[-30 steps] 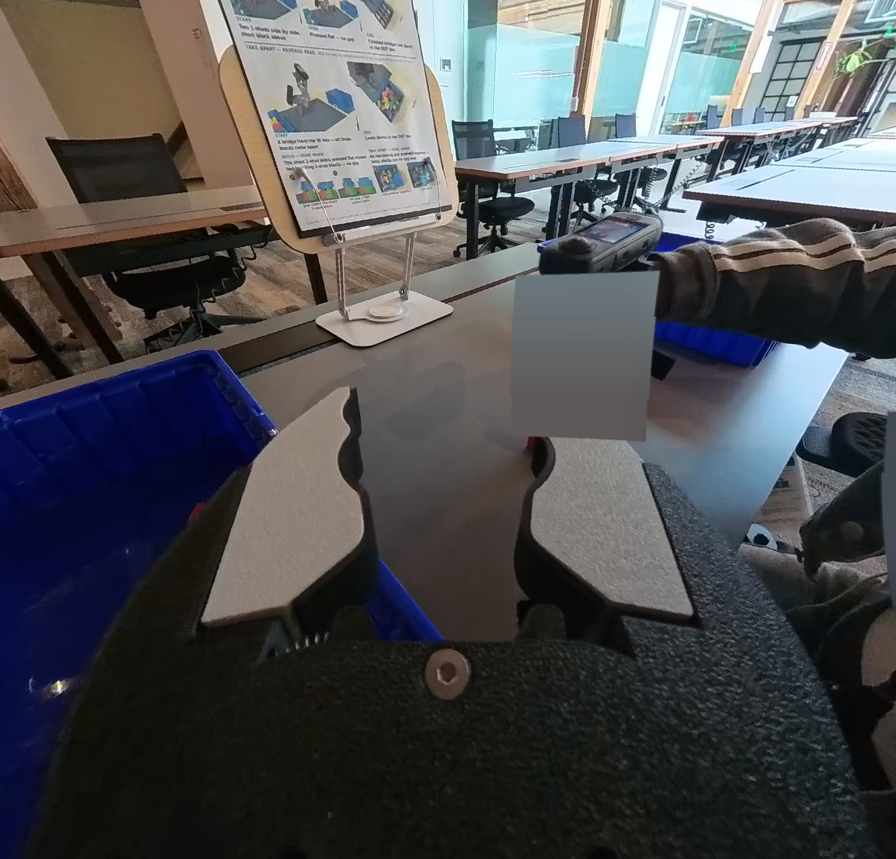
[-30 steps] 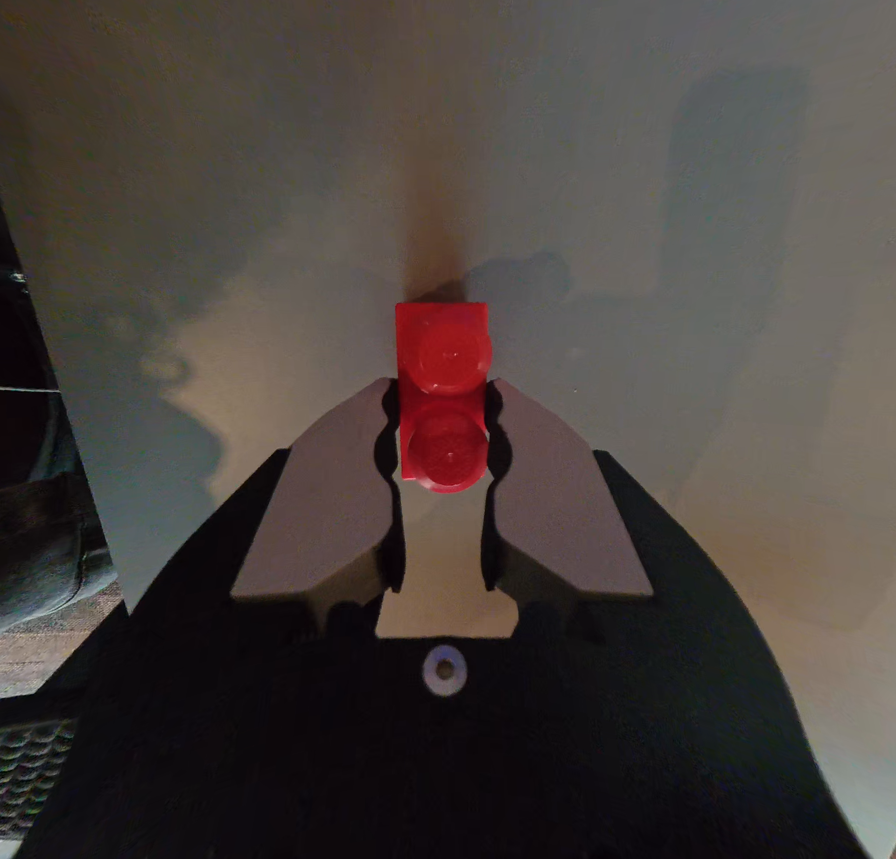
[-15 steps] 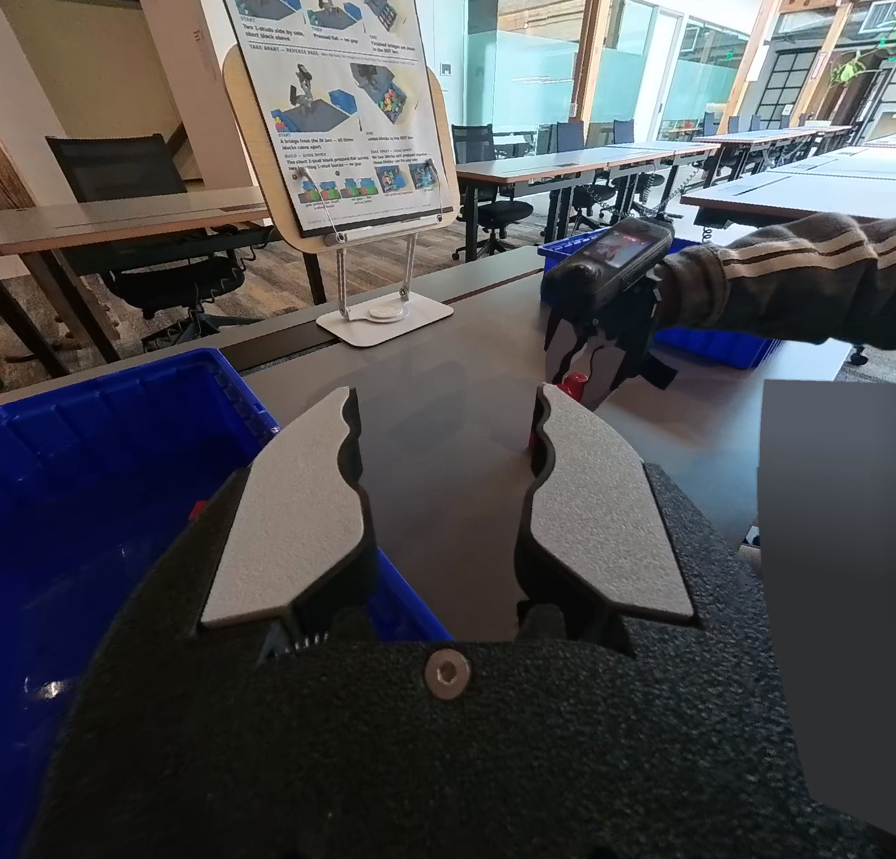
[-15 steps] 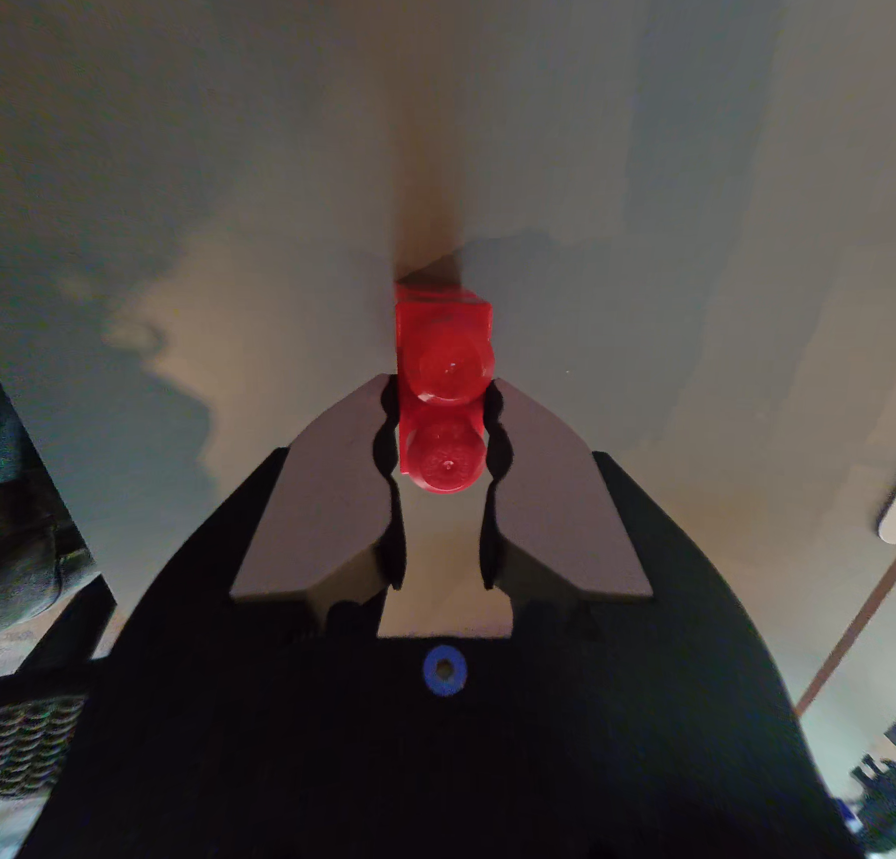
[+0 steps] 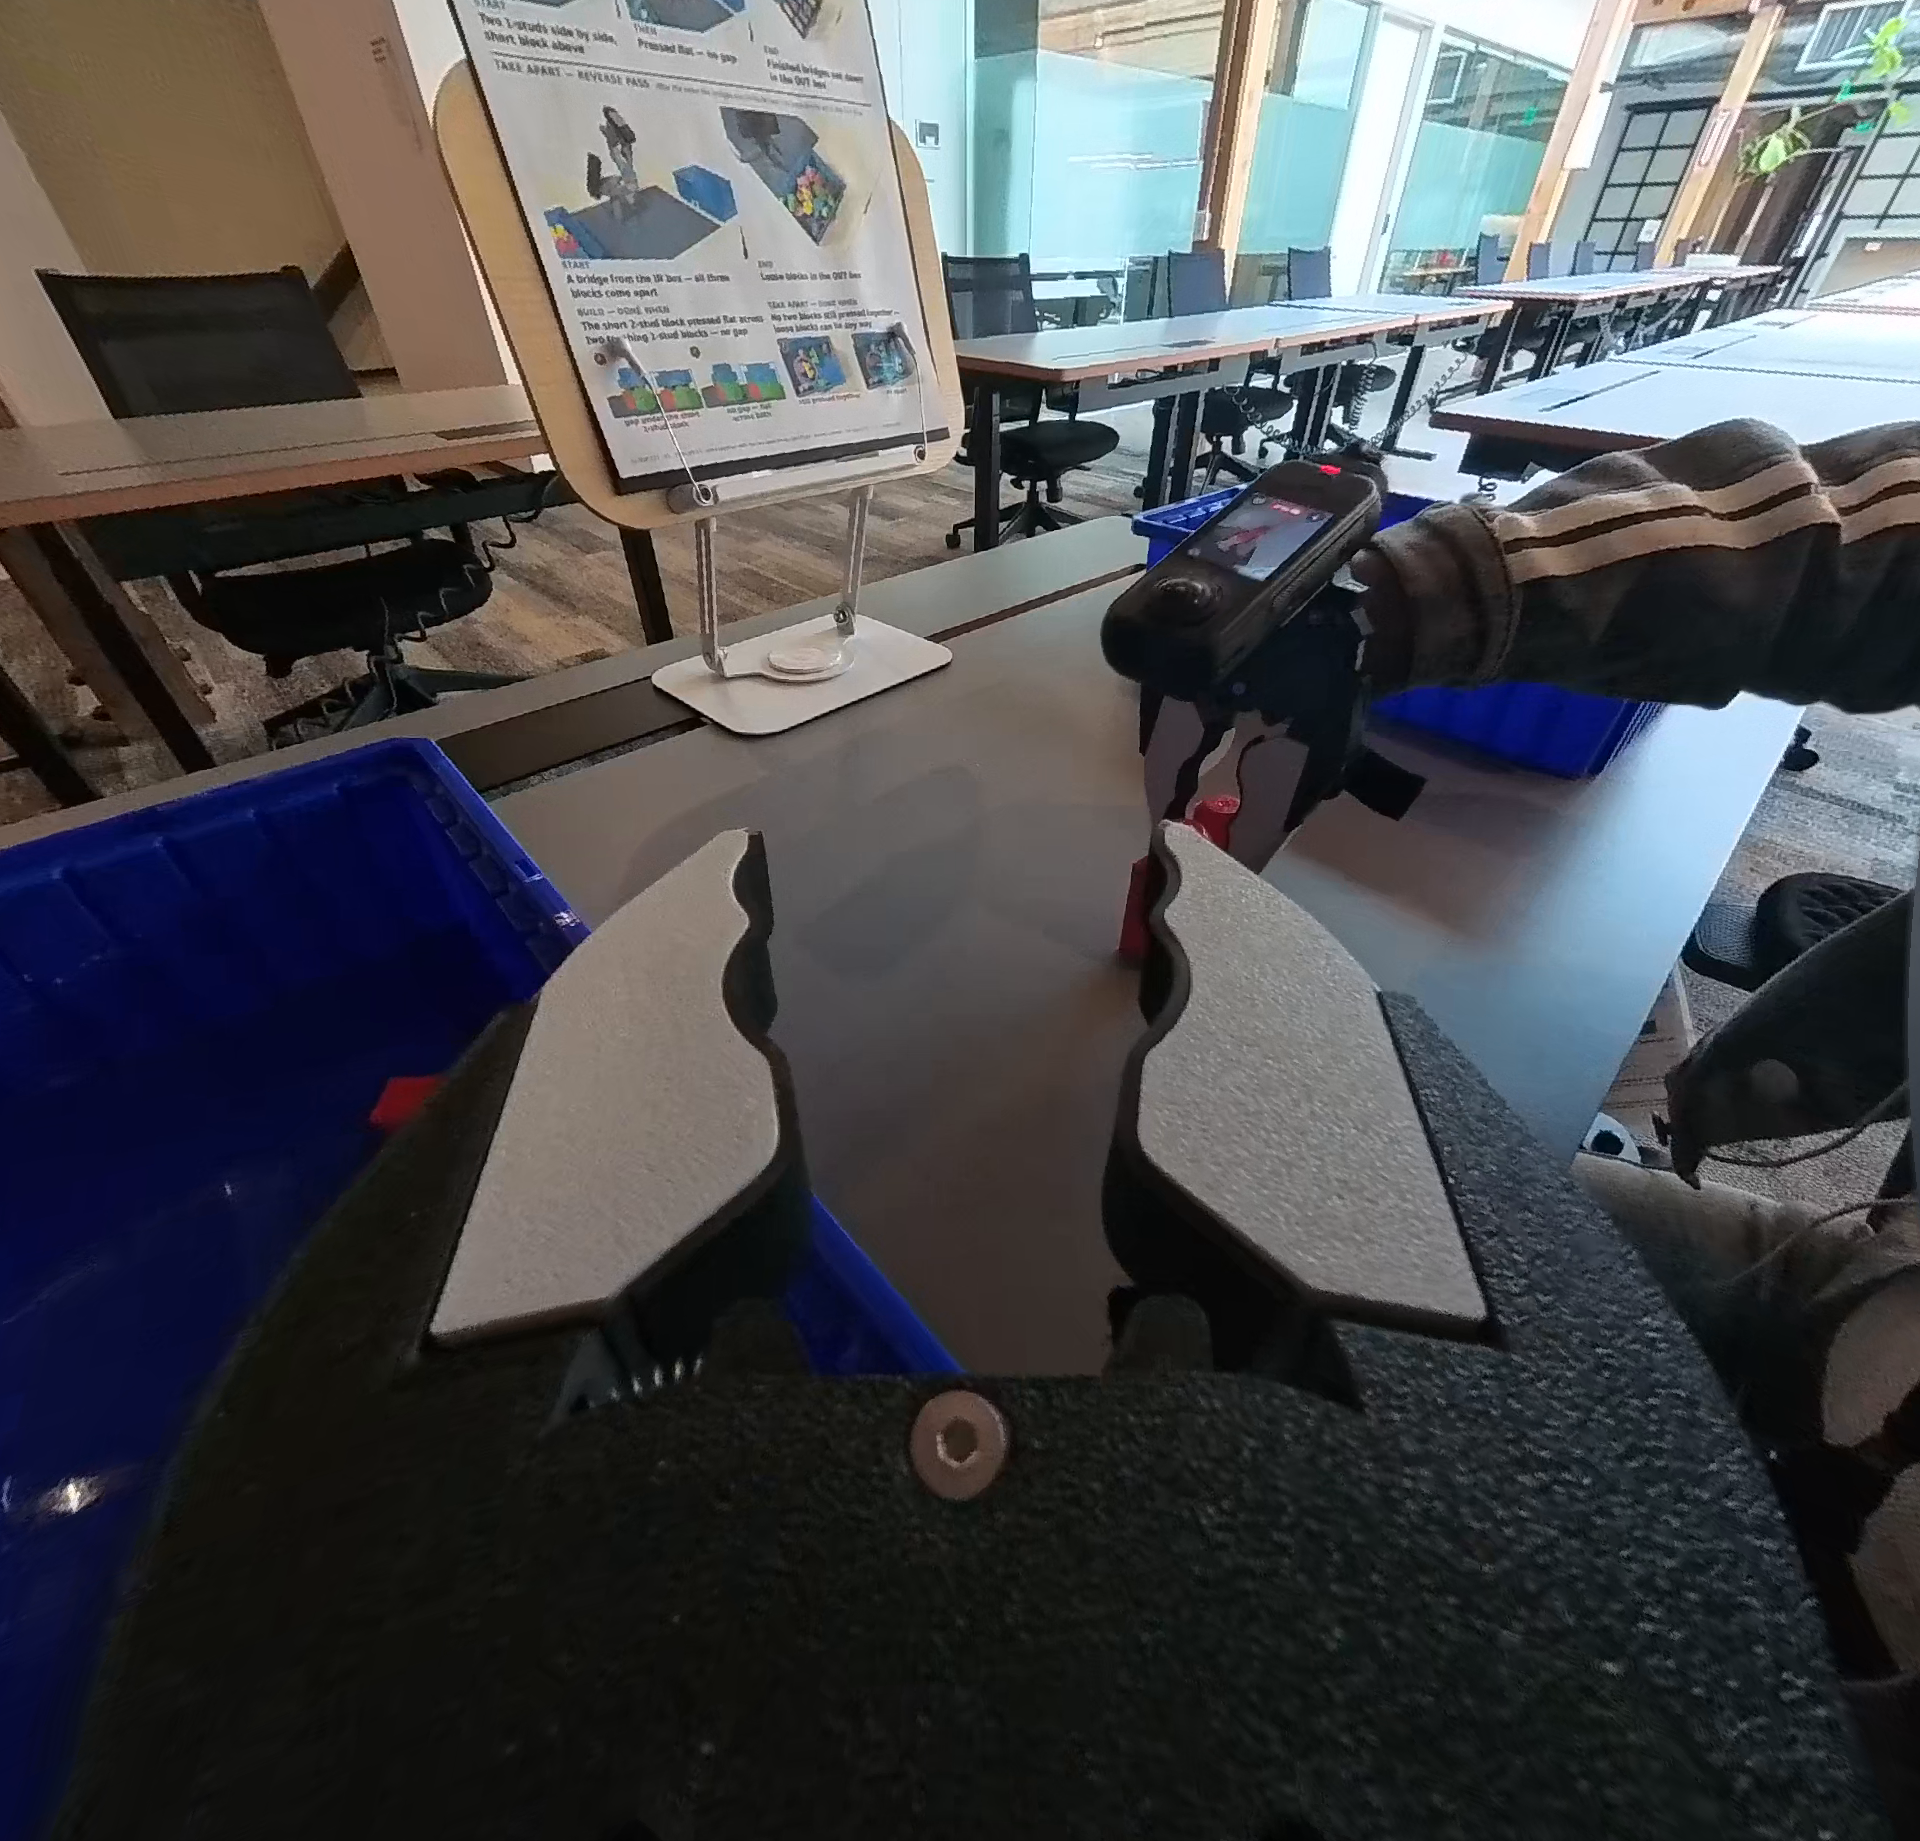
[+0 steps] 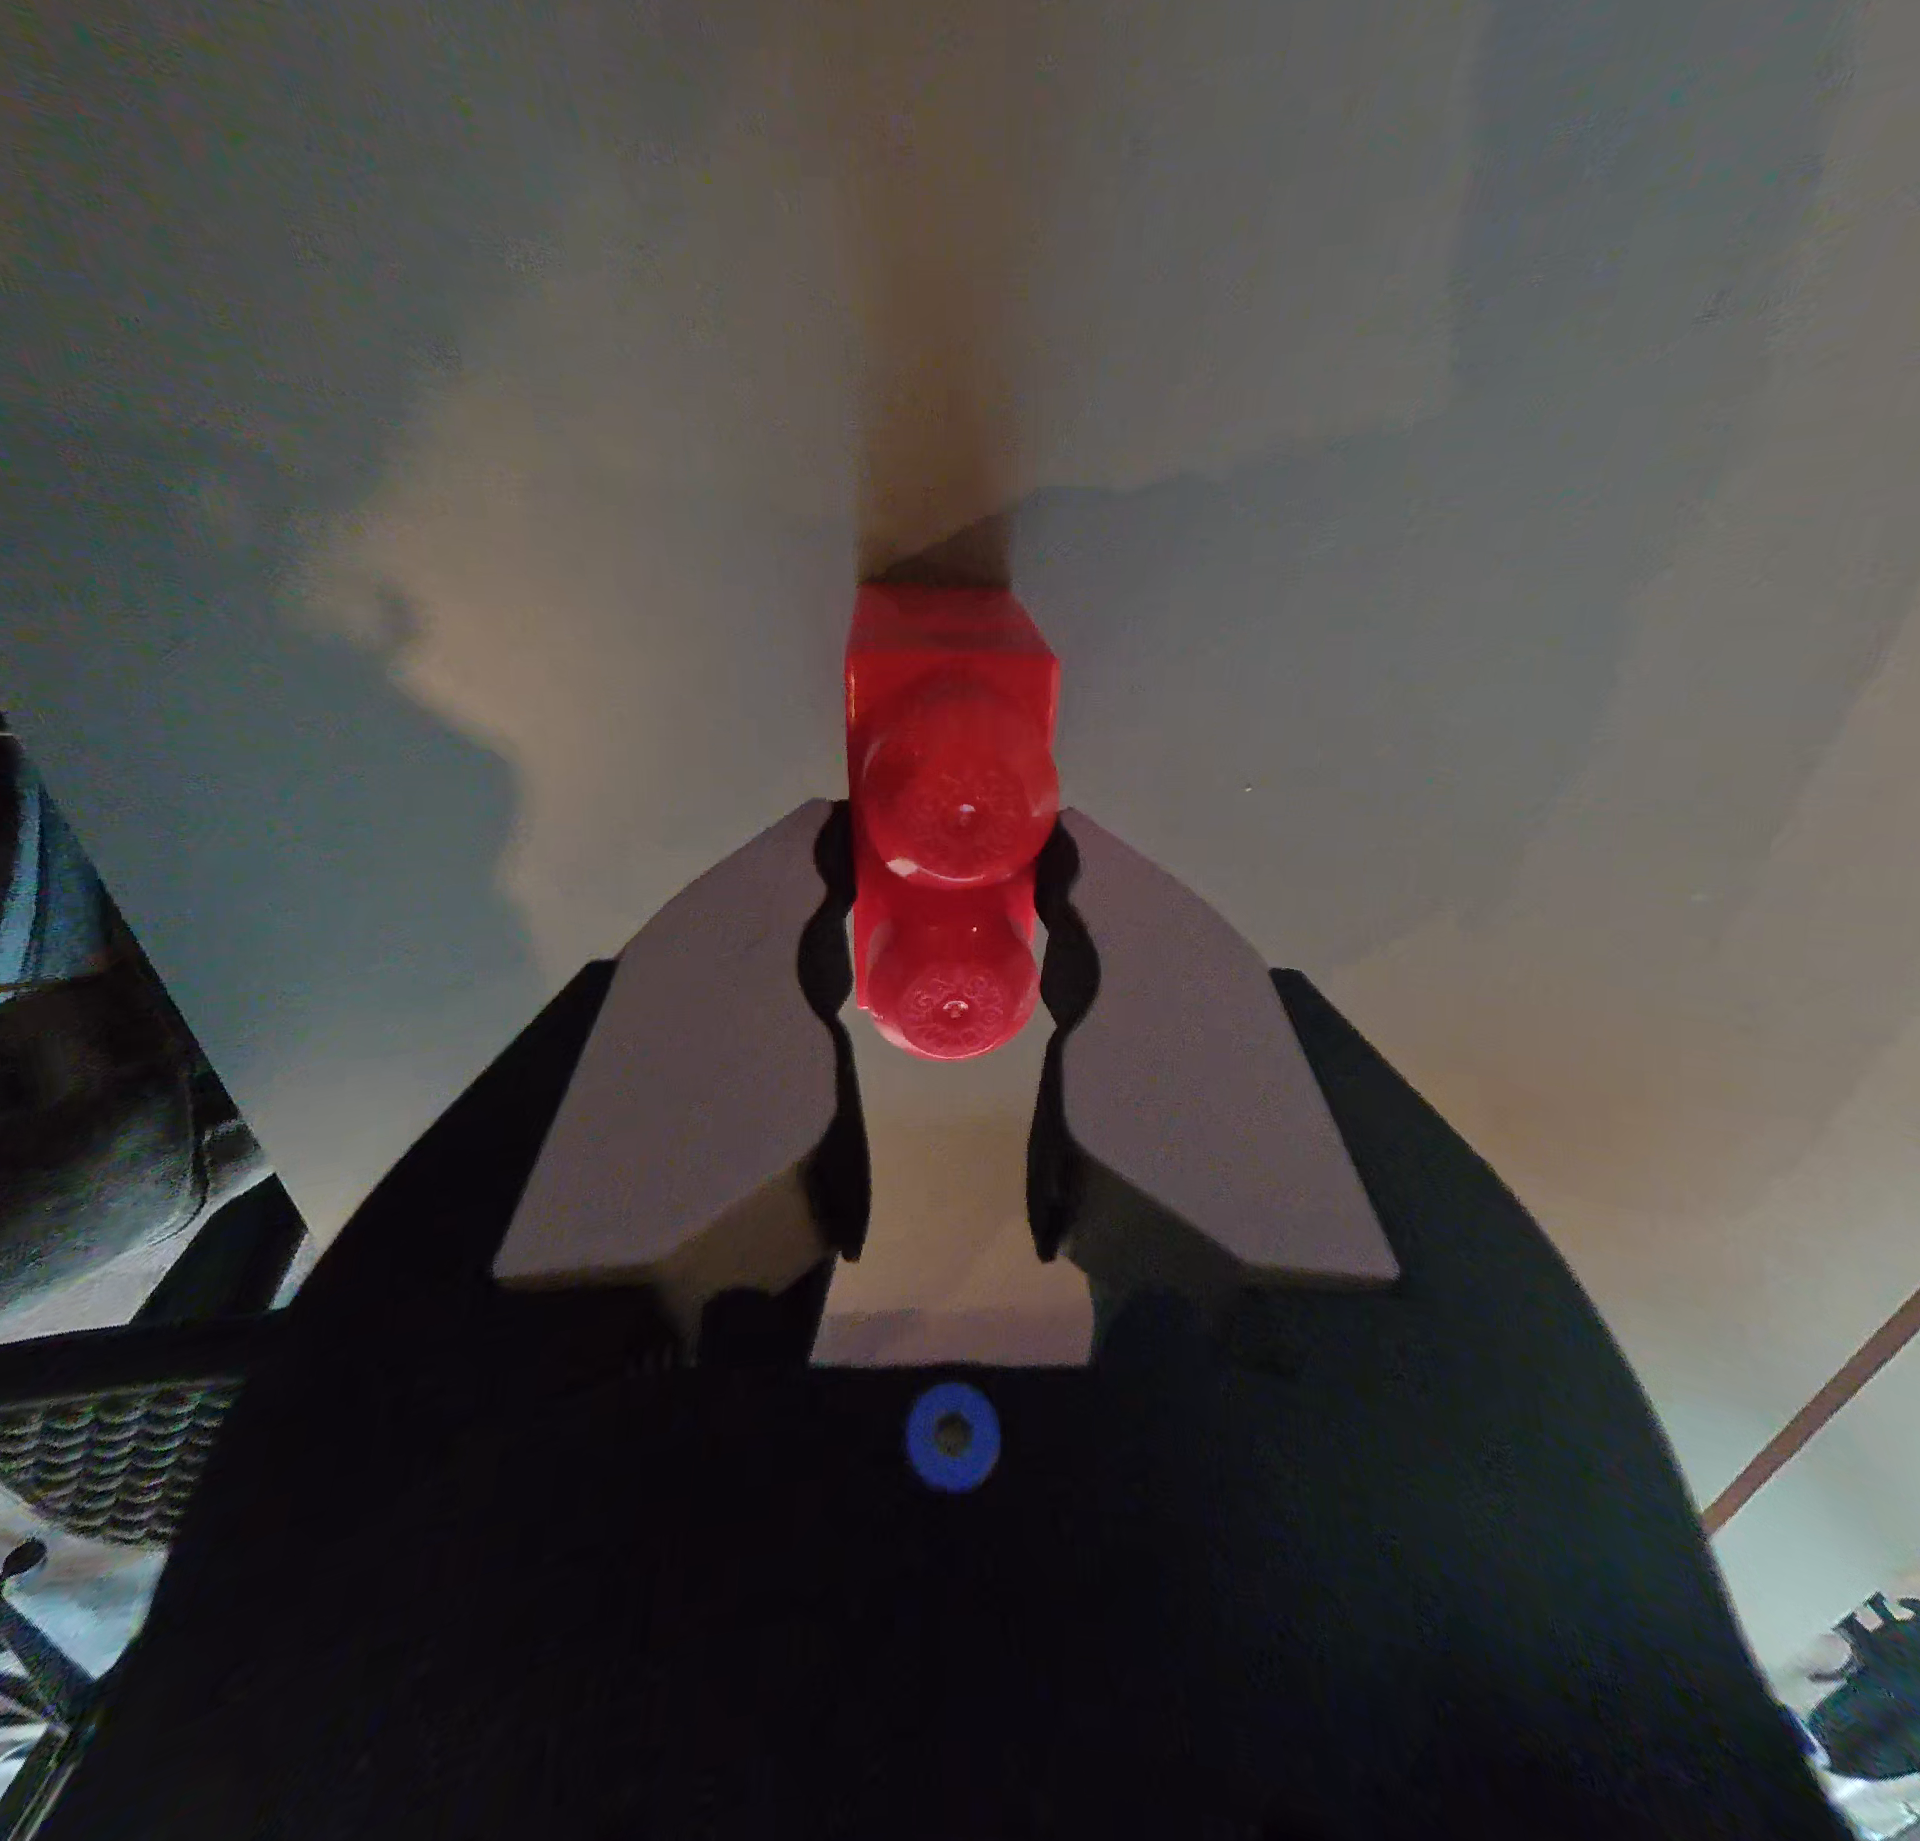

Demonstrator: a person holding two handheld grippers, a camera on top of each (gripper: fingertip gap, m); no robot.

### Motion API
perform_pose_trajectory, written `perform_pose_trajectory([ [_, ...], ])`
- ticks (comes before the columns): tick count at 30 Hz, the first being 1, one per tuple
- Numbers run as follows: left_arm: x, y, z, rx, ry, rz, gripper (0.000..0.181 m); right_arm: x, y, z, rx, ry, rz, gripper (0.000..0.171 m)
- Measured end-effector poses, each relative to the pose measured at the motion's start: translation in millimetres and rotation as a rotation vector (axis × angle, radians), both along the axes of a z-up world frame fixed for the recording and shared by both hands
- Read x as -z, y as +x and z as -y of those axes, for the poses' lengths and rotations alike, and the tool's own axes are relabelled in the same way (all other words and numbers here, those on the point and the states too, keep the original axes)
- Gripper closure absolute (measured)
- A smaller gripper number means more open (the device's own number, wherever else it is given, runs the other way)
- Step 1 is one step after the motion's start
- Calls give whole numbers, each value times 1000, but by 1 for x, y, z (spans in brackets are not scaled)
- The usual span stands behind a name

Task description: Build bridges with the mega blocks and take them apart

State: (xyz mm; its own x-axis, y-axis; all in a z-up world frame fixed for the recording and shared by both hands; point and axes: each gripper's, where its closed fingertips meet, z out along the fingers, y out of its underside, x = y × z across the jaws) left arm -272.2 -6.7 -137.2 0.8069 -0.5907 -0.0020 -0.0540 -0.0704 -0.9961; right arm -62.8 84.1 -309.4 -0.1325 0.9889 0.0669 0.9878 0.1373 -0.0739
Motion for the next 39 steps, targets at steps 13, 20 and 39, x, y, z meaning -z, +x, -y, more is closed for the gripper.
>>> perform_pose_trajectory([
  [13,-13,0,9,-9,39,-19,113,0,-3,-1,66,20,-101,138],
  [20,-28,-9,22,-66,83,-24,113,-85,58,-37,341,-16,-328,138],
  [39,-26,-17,18,-126,57,-38,115,-78,482,-175,1509,157,-137,137],
])
